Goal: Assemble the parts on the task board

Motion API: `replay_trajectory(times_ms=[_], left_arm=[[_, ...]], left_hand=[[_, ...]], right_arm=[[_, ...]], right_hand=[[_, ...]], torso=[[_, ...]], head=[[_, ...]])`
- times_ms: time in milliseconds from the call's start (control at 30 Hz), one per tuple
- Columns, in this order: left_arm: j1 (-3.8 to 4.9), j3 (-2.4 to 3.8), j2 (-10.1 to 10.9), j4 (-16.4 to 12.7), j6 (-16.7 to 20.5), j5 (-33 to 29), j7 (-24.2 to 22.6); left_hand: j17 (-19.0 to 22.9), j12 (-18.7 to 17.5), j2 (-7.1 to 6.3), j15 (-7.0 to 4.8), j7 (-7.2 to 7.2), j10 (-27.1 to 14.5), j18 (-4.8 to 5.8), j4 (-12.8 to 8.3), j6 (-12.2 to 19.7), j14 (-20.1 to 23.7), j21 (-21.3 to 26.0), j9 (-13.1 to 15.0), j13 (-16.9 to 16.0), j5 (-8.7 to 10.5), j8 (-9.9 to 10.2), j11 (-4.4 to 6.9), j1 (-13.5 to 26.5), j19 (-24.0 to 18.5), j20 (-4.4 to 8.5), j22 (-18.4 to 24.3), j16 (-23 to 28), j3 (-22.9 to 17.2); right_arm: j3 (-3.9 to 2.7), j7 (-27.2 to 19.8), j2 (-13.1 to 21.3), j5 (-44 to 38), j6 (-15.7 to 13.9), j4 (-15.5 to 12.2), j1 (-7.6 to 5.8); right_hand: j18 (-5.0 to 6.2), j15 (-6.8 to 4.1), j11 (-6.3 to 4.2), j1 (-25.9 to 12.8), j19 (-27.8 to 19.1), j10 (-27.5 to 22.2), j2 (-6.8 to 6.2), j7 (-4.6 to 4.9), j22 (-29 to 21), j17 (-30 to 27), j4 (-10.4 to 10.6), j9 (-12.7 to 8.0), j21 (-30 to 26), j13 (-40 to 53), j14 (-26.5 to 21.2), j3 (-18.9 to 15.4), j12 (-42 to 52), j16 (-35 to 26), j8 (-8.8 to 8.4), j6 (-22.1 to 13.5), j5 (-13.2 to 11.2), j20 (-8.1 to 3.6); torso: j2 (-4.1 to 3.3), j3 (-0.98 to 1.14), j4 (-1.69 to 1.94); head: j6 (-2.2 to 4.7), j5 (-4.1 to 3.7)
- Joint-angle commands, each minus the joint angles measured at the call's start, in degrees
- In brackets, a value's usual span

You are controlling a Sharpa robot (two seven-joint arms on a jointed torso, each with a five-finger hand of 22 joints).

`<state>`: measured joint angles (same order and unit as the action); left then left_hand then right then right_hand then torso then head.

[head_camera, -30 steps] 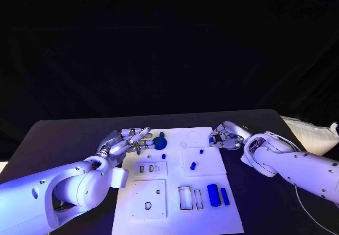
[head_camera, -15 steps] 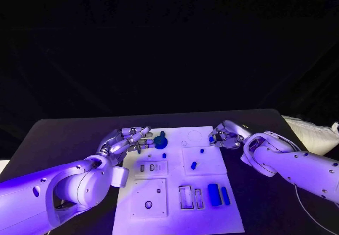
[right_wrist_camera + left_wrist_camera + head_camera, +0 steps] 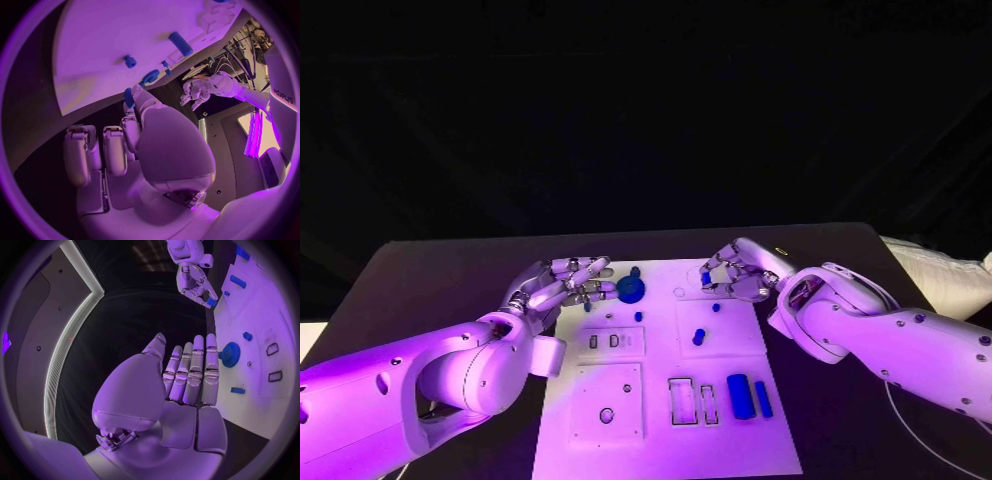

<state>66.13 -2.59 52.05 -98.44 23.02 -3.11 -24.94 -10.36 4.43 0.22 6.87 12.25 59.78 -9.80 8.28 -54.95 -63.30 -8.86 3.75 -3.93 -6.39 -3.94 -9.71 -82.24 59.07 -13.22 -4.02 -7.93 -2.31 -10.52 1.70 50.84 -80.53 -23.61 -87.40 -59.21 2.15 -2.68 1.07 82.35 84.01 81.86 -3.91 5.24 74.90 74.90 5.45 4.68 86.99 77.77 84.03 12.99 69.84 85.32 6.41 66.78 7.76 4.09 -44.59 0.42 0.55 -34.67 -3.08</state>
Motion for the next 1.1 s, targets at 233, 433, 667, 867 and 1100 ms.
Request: replay_trajectory(times_ms=[233,433,667,867,1100], left_arm=[[-0.10,0.03,-0.55,1.18,-1.05,-0.07,-0.99],[-0.13,0.03,-0.65,1.88,-0.90,-0.08,-1.24],[-0.14,0.03,-0.63,3.07,-0.52,-0.16,-1.72],[-0.13,0.05,-0.54,3.61,-0.68,-1.67,-1.77],[-0.12,0.07,-0.49,3.80,-1.46,-2.82,-1.57]], left_hand=[[-0.09,-0.27,0.34,0.15,-0.11,-0.27,-0.64,-0.50,0.38,0.27,0.19,-0.02,0.09,0.14,0.11,0.16,-0.18,0.40,0.04,0.05,0.36,-0.07],[-0.30,-0.04,0.63,0.03,-0.49,0.24,-0.68,-0.76,-0.08,0.18,0.32,0.05,0.01,0.14,-0.11,0.42,-0.19,0.48,0.10,0.03,0.39,-0.26],[-0.42,0.08,0.74,-0.05,-0.62,0.56,-0.69,-0.90,-0.37,0.08,0.37,0.07,-0.01,0.14,-0.20,0.55,-0.21,0.54,0.14,0.02,0.38,-0.36],[-0.44,0.09,0.74,-0.05,-0.63,0.59,-0.69,-0.91,-0.39,0.07,0.38,0.07,-0.01,0.14,-0.21,0.56,-0.21,0.54,0.15,0.02,0.38,-0.37],[-0.45,0.08,0.70,-0.06,-0.61,0.60,-0.69,-0.94,-0.39,0.05,0.39,0.06,-0.01,0.15,-0.20,0.57,-0.20,0.54,0.16,0.02,0.37,-0.36]], right_arm=[[0.02,8.57,-4.40,-4.53,-0.57,-5.31,0.02],[0.85,12.27,-7.33,-5.19,1.57,-6.53,0.82],[2.34,15.12,-10.88,-6.76,2.56,-5.66,1.82],[3.54,17.01,-13.19,-7.28,3.80,-4.05,2.44],[4.21,17.12,-15.12,-7.10,4.49,-2.46,2.92]], right_hand=[[-0.47,-0.49,-0.56,0.35,0.75,-0.04,1.44,-0.06,8.18,6.55,0.03,-0.16,-0.11,-1.66,4.21,0.57,-0.55,-0.31,0.18,0.41,0.55,-0.63],[-0.48,-0.43,-0.47,-0.49,0.78,-0.19,1.27,0.05,8.22,6.20,0.21,-0.26,-0.10,-1.88,4.14,0.72,-0.92,-0.55,0.03,0.11,1.02,-0.63],[-0.49,-0.39,-0.42,-1.12,0.81,-0.63,1.07,0.13,8.24,6.09,0.32,-0.34,-0.10,-2.64,4.12,0.82,-2.09,-0.63,-0.12,-0.15,1.22,-0.61],[-0.44,-0.34,-0.35,-1.81,0.66,-0.77,0.77,0.20,8.04,5.76,0.47,-0.40,-0.20,-2.89,4.06,0.83,-2.49,-0.84,-0.23,-0.31,1.43,-0.57],[-0.42,-0.33,-0.34,-2.01,0.60,-0.80,0.68,0.21,7.95,5.69,0.52,-0.41,-0.24,-2.96,4.05,0.82,-2.61,-0.89,-0.24,-0.34,1.47,-0.56]], torso=[[0.65,-0.13,0.77],[1.03,-0.51,0.97],[1.21,-0.76,1.26],[1.10,-0.90,1.41],[1.07,-0.86,1.32]], head=[[-0.98,1.10],[-1.58,1.25],[-2.07,1.55],[-2.46,1.96],[-2.94,2.16]])
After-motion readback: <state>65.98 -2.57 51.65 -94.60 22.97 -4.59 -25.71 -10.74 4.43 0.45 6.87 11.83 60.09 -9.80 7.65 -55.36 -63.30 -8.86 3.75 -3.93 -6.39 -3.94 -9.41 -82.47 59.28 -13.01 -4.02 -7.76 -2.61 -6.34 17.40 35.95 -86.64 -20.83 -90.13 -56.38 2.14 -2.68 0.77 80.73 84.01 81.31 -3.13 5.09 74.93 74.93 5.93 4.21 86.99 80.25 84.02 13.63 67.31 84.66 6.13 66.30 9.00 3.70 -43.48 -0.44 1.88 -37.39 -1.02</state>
